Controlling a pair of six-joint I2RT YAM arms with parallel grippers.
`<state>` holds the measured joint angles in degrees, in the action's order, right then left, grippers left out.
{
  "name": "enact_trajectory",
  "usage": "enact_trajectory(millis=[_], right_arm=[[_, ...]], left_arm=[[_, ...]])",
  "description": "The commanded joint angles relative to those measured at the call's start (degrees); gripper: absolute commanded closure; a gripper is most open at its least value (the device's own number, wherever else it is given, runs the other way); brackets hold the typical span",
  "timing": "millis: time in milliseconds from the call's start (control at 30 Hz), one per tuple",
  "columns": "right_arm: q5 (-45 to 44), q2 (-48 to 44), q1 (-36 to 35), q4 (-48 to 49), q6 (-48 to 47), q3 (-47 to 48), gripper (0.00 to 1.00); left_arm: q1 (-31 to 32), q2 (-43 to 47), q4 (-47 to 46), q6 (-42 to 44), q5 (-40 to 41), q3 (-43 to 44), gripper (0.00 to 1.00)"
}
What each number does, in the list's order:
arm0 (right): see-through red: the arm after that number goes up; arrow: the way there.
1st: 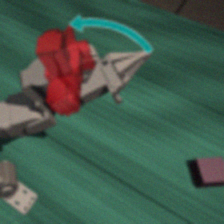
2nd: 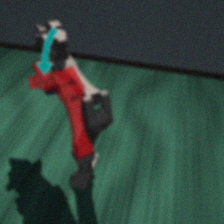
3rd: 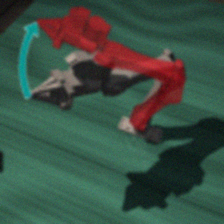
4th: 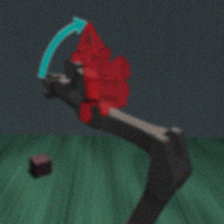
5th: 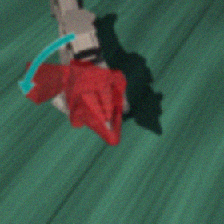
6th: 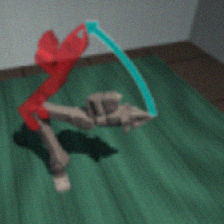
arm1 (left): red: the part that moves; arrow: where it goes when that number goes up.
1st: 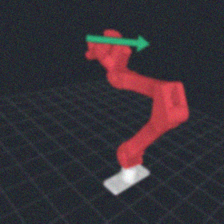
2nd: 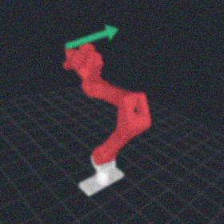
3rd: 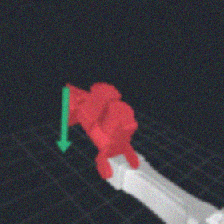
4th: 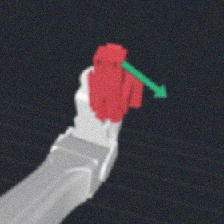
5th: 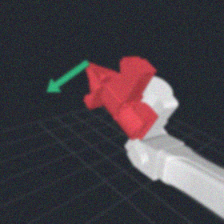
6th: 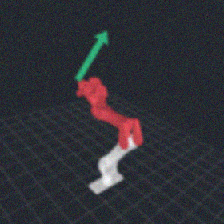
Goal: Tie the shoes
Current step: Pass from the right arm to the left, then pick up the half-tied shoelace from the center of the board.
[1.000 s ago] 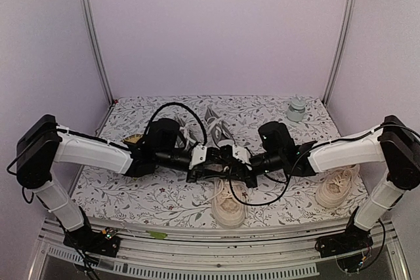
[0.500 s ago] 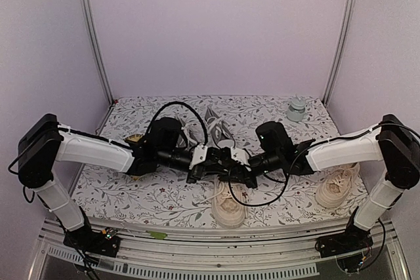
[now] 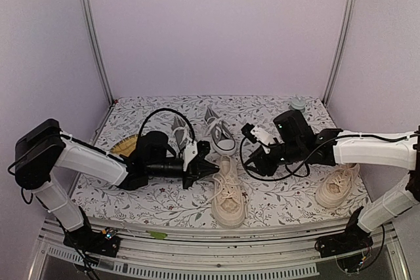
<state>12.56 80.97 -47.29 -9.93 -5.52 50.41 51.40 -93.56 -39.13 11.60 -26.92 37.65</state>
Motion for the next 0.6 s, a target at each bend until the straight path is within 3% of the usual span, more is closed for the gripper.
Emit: enact_trajectory(millis=[0,100,300,433,567], right_arm=[[-11.3,0.7,0.1,-17.7,15.8,1.0,0.56],[-6.7,3.6,-0.9,-20.3,17.8,1.5,0.57],[5.2,7.4,-10.9,-19.4,12.9,1.1,0.61],[5.1,7.8,-11.6,-20.2,15.1,-1.4,0.72],[5.8,9.0,-13.4,-17.4,15.5,-2.2,0.73]], left_arm=[[1.2,0.7,-6.5,-6.0,3.0,-1.2,1.00],[1.8,0.0,-6.6,-6.6,4.6,-1.2,1.00],[2.4,-0.5,-6.6,-7.0,7.0,-0.8,1.00],[2.6,-0.7,-6.0,-6.1,7.0,-0.6,1.00],[2.7,-1.1,-4.3,-5.4,6.9,0.4,1.00]])
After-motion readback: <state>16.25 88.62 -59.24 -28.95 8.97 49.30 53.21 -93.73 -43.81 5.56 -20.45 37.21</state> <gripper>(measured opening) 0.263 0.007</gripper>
